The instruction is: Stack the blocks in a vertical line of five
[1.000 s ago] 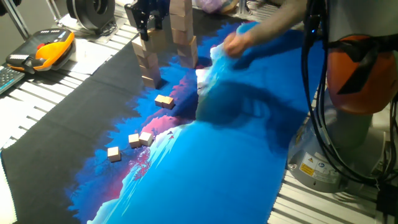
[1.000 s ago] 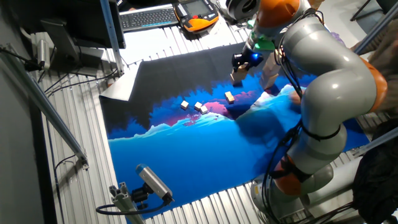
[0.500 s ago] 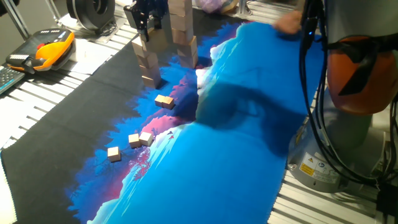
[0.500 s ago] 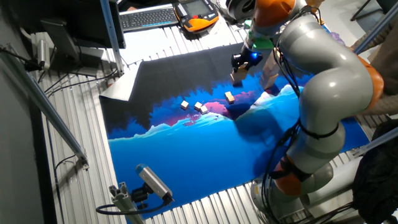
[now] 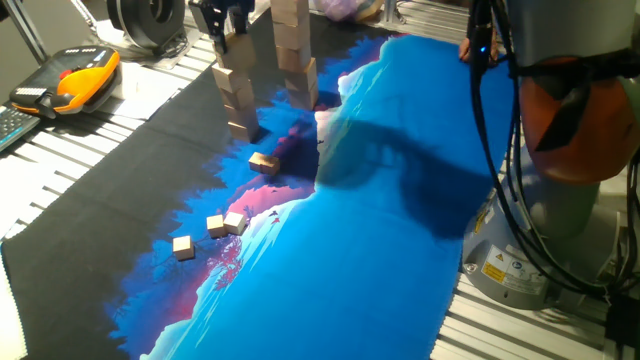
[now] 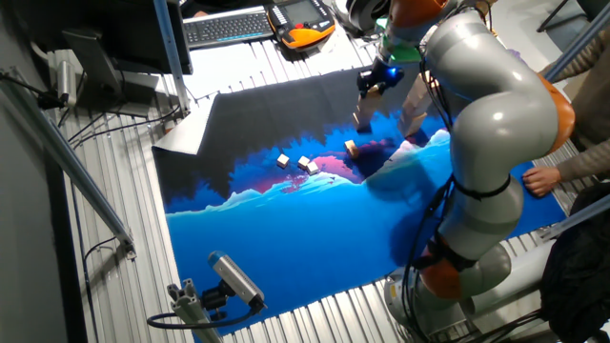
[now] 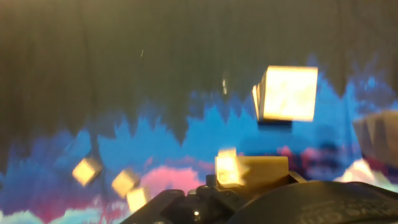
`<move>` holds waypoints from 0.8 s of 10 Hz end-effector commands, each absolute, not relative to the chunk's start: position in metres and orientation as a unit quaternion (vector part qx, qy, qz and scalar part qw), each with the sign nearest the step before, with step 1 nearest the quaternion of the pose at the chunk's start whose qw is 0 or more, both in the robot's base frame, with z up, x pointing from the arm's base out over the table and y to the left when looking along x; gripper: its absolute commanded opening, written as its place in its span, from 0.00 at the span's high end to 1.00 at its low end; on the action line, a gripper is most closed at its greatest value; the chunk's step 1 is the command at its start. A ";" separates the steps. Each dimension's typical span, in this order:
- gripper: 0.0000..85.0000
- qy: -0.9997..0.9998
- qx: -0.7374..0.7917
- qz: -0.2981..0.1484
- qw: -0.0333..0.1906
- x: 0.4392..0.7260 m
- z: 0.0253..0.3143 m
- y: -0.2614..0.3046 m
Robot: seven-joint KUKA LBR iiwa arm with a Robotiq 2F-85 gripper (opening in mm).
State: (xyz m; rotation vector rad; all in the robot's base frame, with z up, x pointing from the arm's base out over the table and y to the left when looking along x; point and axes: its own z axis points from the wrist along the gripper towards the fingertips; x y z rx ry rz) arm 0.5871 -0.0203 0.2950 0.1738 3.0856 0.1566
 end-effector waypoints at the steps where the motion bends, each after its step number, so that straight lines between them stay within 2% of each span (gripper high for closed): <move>1: 1.00 0.996 0.058 0.058 0.034 0.629 0.293 -0.026; 5: 1.00 0.995 0.079 0.053 0.007 0.618 0.295 -0.011; 7: 1.00 0.994 0.093 0.050 0.004 0.618 0.295 -0.011; 8: 1.00 0.995 0.089 0.037 0.009 0.618 0.295 -0.011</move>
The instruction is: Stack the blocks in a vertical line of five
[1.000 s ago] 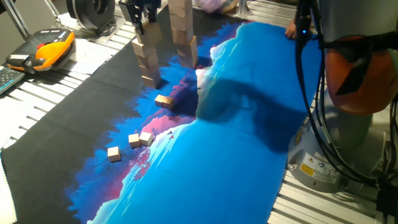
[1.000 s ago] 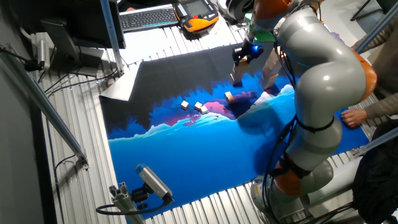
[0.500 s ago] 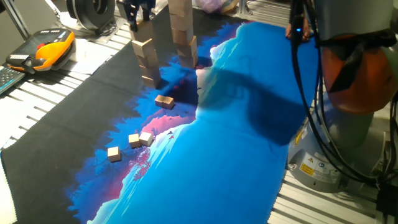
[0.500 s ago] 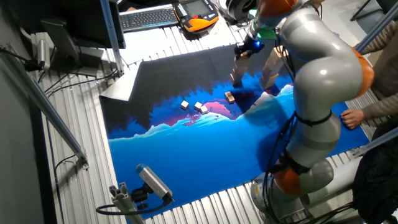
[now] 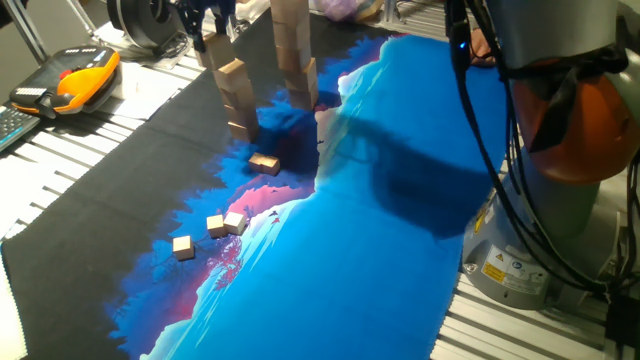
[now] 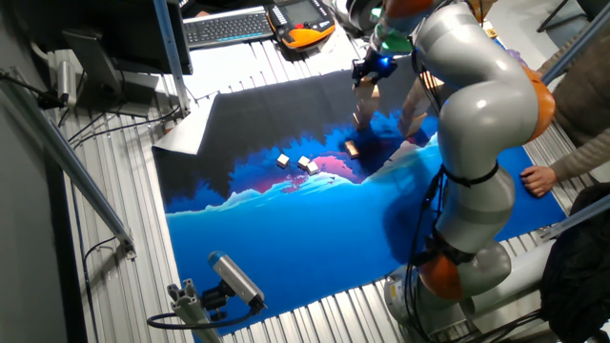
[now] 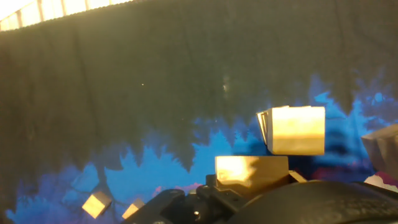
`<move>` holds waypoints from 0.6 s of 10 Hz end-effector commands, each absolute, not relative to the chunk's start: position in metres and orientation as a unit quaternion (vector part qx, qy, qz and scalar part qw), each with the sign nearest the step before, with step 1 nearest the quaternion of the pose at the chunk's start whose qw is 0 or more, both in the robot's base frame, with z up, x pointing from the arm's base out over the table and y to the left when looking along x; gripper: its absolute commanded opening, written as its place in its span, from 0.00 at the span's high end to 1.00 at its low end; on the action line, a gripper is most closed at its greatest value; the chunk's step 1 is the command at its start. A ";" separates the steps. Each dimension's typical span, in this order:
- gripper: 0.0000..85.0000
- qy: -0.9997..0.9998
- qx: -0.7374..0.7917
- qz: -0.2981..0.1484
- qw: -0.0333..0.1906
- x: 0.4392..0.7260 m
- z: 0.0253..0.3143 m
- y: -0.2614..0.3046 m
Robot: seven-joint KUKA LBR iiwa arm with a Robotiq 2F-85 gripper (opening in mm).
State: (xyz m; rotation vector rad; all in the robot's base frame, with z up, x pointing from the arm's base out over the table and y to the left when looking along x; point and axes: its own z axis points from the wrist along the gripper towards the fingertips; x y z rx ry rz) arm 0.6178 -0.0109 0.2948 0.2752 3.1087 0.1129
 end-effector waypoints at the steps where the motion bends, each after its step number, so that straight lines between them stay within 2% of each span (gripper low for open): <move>1: 1.00 0.996 0.085 0.034 0.010 0.618 0.295 -0.011; 2: 1.00 0.996 0.084 0.035 0.011 0.620 0.295 -0.012; 4: 1.00 0.997 0.067 0.036 0.012 0.646 0.291 -0.031; 6: 1.00 0.998 0.059 0.029 0.014 0.658 0.287 -0.048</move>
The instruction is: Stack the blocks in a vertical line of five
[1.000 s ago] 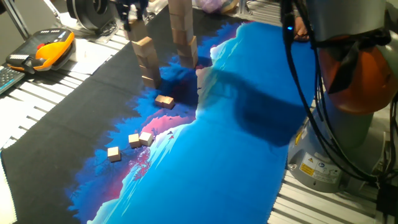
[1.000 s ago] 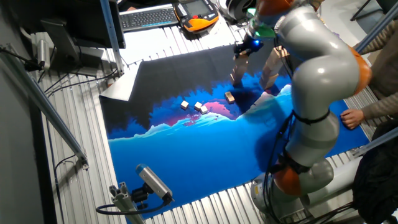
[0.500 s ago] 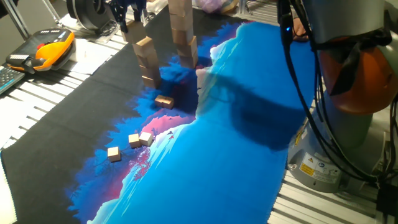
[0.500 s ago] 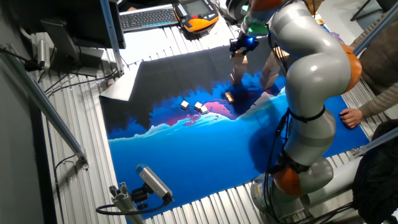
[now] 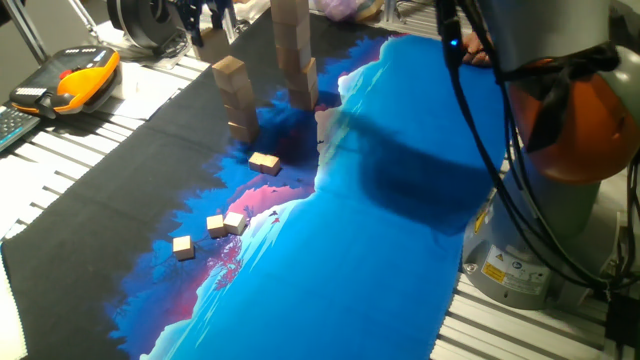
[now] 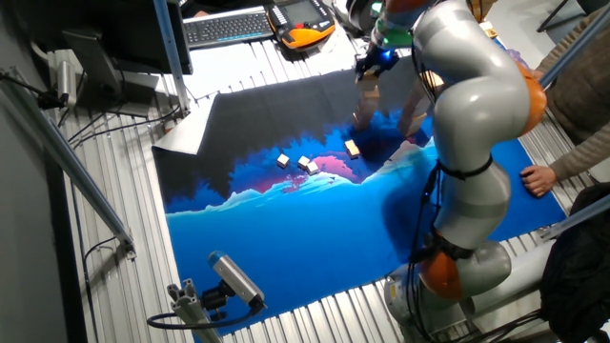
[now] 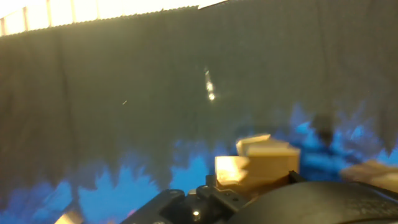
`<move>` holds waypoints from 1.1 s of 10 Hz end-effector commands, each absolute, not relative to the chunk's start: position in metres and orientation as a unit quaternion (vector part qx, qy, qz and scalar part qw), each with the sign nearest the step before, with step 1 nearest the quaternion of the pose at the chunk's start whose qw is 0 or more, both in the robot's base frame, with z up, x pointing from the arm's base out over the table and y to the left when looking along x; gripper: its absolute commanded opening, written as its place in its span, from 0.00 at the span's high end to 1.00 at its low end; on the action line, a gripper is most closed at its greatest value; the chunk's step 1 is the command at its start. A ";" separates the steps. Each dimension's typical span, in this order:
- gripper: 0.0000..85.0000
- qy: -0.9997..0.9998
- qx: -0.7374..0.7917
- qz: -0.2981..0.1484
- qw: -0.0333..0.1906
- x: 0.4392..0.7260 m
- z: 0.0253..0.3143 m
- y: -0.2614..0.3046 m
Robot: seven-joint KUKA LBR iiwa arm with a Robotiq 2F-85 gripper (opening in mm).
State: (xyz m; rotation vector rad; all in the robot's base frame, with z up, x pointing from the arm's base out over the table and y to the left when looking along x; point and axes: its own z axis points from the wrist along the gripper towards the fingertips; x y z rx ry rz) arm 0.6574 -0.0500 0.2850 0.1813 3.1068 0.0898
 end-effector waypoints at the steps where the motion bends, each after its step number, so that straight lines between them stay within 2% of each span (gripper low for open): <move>1: 1.00 0.998 0.054 0.031 0.015 0.656 0.282 -0.056; 4: 1.00 0.998 0.060 0.028 0.021 0.648 0.273 -0.058; 6: 1.00 0.998 0.057 0.005 0.029 0.644 0.270 -0.058; 11: 1.00 0.997 0.073 0.004 0.038 0.640 0.261 -0.060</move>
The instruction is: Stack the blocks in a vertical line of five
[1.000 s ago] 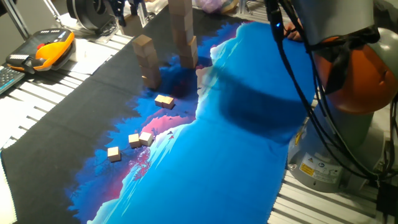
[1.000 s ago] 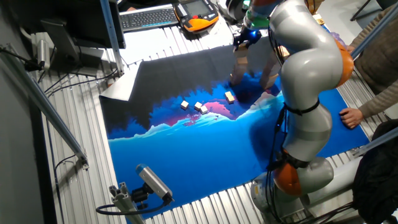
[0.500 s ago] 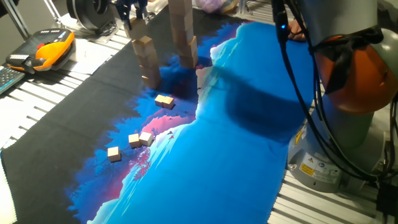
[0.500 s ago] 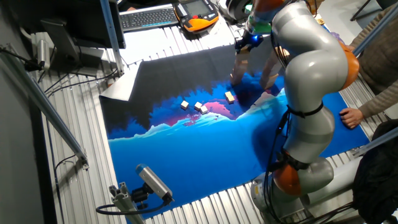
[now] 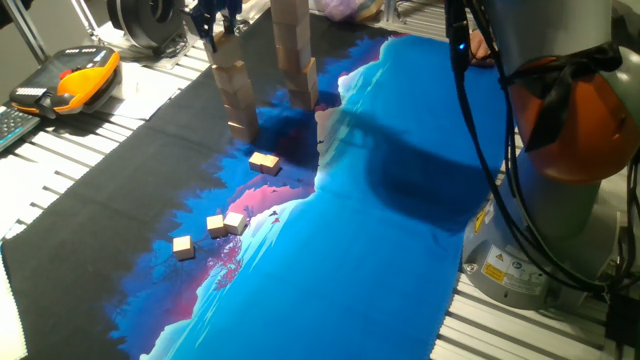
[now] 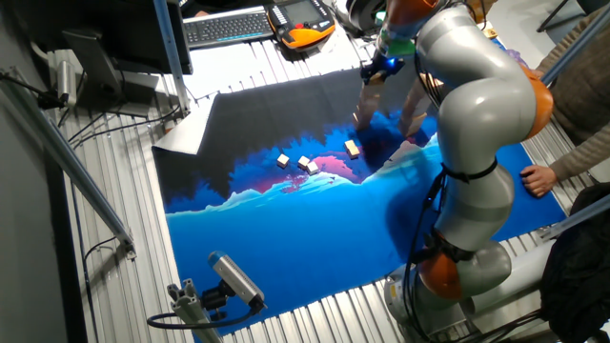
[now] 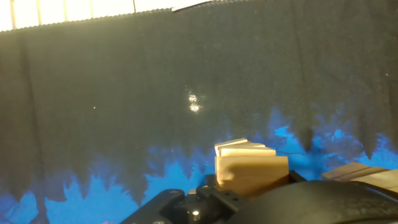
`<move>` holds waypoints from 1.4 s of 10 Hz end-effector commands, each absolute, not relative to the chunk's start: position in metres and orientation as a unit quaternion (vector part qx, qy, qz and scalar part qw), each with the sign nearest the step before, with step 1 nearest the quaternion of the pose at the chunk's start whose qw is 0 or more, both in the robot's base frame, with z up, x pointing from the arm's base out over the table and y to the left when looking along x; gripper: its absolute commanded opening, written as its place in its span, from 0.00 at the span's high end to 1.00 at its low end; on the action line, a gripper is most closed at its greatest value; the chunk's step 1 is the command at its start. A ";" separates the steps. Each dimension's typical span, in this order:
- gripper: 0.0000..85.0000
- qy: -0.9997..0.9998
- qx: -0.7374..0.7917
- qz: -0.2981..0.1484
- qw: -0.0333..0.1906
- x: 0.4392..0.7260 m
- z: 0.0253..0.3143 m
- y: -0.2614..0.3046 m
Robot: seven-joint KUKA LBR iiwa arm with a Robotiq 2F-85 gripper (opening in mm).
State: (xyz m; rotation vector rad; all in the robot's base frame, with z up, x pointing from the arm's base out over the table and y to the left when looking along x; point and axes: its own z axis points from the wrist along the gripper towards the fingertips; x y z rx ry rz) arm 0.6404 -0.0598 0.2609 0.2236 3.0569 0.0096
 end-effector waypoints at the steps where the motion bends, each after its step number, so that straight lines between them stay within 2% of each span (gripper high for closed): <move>1: 1.00 0.997 0.072 0.003 0.039 0.640 0.260 -0.061; 7: 1.00 0.996 0.074 0.009 0.043 0.642 0.252 -0.070; 8: 0.80 0.996 0.077 0.003 0.042 0.642 0.251 -0.071; 9: 0.80 0.996 0.078 -0.003 0.041 0.642 0.251 -0.070; 10: 0.60 0.996 0.082 -0.012 0.042 0.642 0.251 -0.070; 11: 0.60 0.995 0.087 -0.011 0.042 0.642 0.251 -0.069; 12: 0.40 0.995 0.093 -0.011 0.042 0.643 0.251 -0.069; 13: 0.40 0.994 0.098 -0.013 0.042 0.643 0.251 -0.068; 14: 0.20 0.994 0.102 -0.013 0.042 0.643 0.251 -0.068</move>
